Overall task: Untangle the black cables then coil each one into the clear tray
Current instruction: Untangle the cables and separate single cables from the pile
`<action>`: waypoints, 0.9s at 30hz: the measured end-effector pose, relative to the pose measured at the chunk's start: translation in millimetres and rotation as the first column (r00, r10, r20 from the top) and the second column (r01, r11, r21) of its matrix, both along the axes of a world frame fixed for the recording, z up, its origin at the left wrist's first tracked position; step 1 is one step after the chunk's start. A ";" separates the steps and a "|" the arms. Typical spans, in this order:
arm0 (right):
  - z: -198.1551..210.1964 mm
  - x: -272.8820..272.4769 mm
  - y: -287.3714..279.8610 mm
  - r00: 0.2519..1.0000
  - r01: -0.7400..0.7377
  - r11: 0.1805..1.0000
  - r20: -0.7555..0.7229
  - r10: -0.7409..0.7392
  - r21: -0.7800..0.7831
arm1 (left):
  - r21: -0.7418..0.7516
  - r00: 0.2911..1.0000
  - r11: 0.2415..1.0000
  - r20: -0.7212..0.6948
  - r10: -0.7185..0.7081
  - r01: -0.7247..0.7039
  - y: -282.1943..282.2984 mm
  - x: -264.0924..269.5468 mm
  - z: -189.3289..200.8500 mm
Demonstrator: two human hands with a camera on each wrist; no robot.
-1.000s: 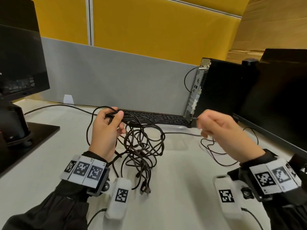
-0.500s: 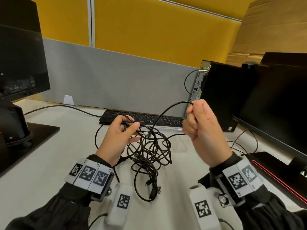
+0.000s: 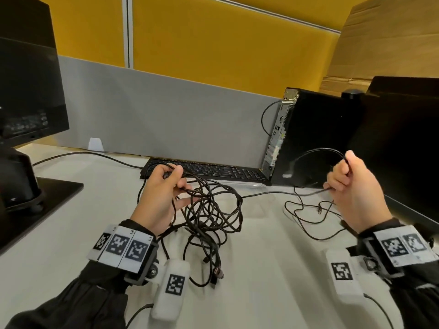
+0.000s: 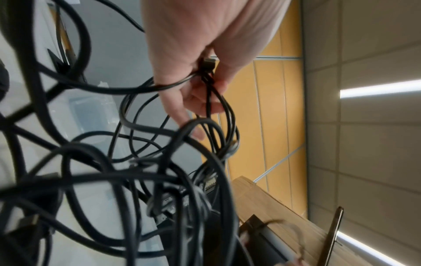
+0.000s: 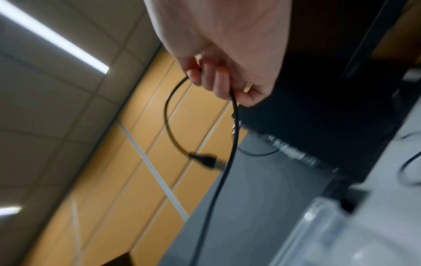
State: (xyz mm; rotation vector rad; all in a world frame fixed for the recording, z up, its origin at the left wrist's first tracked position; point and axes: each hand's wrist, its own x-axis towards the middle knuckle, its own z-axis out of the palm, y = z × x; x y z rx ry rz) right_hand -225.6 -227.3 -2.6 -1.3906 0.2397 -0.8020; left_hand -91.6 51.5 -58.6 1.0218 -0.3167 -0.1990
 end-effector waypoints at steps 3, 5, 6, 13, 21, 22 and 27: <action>-8.4 -3.0 -11.0 0.978 0.053 0.981 -0.189 -0.089 -0.188 | -0.075 0.999 0.997 -0.052 0.016 -0.020 -1.5 -0.6 1.3; -15.2 -3.6 -3.5 0.963 -0.028 0.933 -0.260 -0.071 -0.358 | -0.122 0.997 0.991 -0.069 0.037 -0.045 -3.1 -1.4 1.2; -17.5 -4.8 3.6 0.952 -0.103 0.887 -0.302 -0.043 -0.451 | -0.145 0.996 0.988 -0.073 0.049 -0.059 -3.3 -1.9 1.3; -18.0 -13.6 82.5 0.823 -0.566 0.426 -0.451 0.346 -0.706 | -0.300 0.987 0.947 -0.141 0.074 -0.114 -3.4 -4.6 2.9; -31.4 26.8 89.8 0.777 -0.594 0.611 -0.570 0.267 -0.523 | -0.452 0.990 0.889 -0.143 0.007 -0.071 5.3 -6.5 7.4; -36.2 35.0 86.7 0.769 -0.564 0.671 -0.601 0.216 -0.481 | -0.465 0.991 0.883 -0.132 -0.008 -0.055 5.4 -7.6 8.0; -58.1 60.1 94.4 0.593 -0.678 0.696 -0.734 0.331 -0.234 | -0.470 0.993 0.882 -0.114 -0.025 -0.031 5.9 -11.5 8.6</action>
